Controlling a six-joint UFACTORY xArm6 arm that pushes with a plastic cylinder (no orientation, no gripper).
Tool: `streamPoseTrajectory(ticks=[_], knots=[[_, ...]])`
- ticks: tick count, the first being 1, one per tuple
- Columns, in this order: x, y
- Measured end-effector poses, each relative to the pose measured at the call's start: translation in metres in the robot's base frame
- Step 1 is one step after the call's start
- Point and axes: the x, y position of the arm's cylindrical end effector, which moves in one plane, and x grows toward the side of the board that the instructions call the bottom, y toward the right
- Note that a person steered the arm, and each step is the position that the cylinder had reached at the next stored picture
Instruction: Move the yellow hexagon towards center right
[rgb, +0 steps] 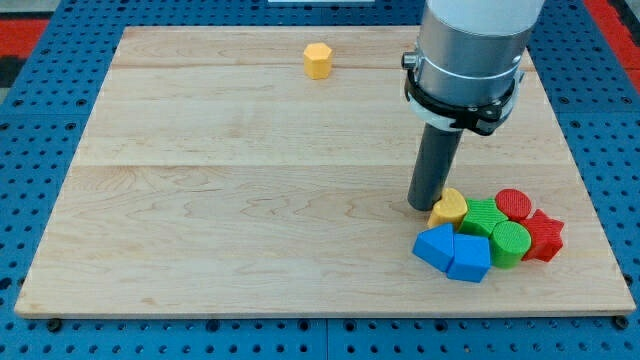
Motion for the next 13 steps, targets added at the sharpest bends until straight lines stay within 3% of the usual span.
streamPoseTrajectory(ticks=[2,4,6,7,9,13], knots=[[-0.05,-0.049],[-0.131,-0.154],[-0.229,-0.176],[-0.25,-0.169],[-0.246,-0.114],[-0.232,-0.079]])
